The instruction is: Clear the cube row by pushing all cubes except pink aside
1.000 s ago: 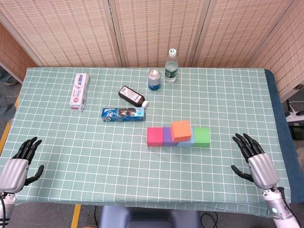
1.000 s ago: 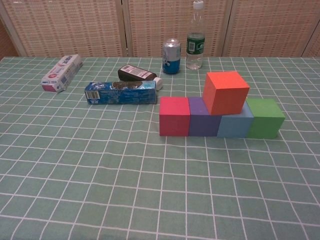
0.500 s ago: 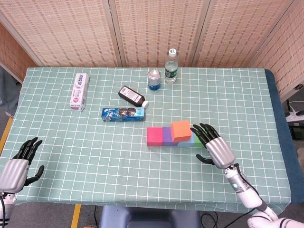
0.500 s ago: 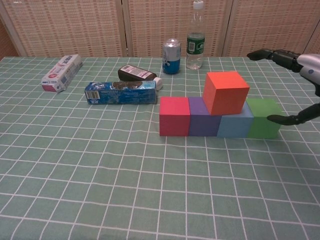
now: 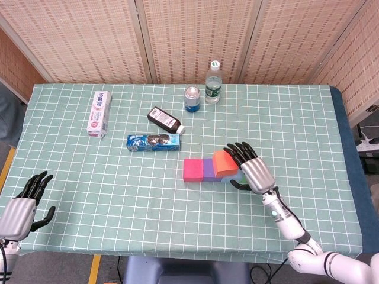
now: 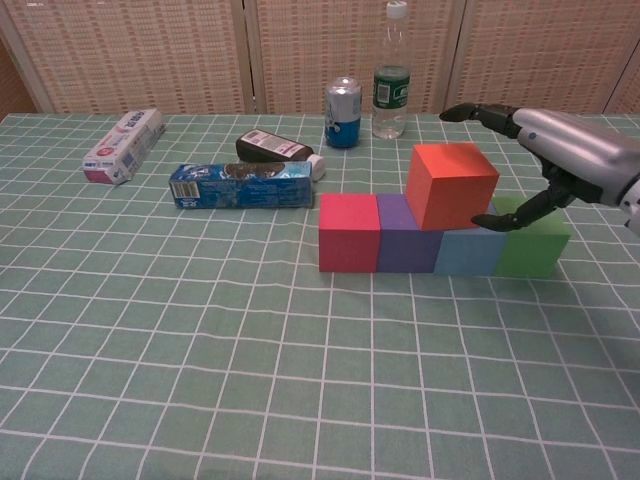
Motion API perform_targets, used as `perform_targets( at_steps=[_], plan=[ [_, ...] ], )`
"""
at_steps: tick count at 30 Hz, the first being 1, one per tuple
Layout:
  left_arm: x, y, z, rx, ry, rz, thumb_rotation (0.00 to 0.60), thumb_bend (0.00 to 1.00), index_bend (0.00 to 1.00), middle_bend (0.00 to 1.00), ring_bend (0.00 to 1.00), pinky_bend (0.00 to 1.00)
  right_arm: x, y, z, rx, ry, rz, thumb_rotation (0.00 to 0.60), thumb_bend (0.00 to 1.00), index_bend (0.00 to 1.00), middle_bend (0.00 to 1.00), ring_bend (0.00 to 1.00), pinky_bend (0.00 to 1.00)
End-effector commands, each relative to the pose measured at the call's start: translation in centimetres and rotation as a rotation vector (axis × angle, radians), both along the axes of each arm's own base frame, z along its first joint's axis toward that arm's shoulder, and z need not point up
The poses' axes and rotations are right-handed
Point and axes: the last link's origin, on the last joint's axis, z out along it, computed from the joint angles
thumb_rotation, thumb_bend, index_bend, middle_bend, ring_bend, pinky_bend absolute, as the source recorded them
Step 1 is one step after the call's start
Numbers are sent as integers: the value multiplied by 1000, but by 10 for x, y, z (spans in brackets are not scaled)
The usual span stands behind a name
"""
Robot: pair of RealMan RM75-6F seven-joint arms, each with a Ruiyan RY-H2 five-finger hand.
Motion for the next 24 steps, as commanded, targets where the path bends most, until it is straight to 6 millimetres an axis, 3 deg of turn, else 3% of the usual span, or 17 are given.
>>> perform_targets(
  at_steps=[1, 4, 8, 12, 18, 24],
  plan=[
    [0, 0, 0, -1, -1, 0, 600, 428, 40, 0, 42, 408, 6, -8, -10, 11, -13, -2, 600, 115, 108, 43, 0, 0],
    [0, 0, 0, -2, -1, -2, 600, 427, 40, 0, 42, 408, 9, -11, -14, 11, -29, 0, 600, 115, 132, 61, 12, 5],
    [0, 0, 0, -2, -1, -3, 600, 428, 40, 0, 43, 408, 8, -14, -16, -4, -46, -3, 600, 115, 229, 177, 111, 104],
    [0, 0, 0, -2, -1, -2, 600, 428, 40, 0, 43, 408, 1, -18, -16, -8, -59, -30, 600, 115, 389, 370, 304, 318],
    [0, 0, 0, -2, -2, -1, 600, 427, 40, 0, 43, 408, -11, -26, -14, -26, -75, -70, 600, 116, 577, 543, 548, 586],
    [0, 0, 0, -3, -3, 1, 600, 428, 40, 0, 43, 408, -17, -20, 3, -90, -86, -26, 600, 125, 642, 595, 599, 641]
  ],
)
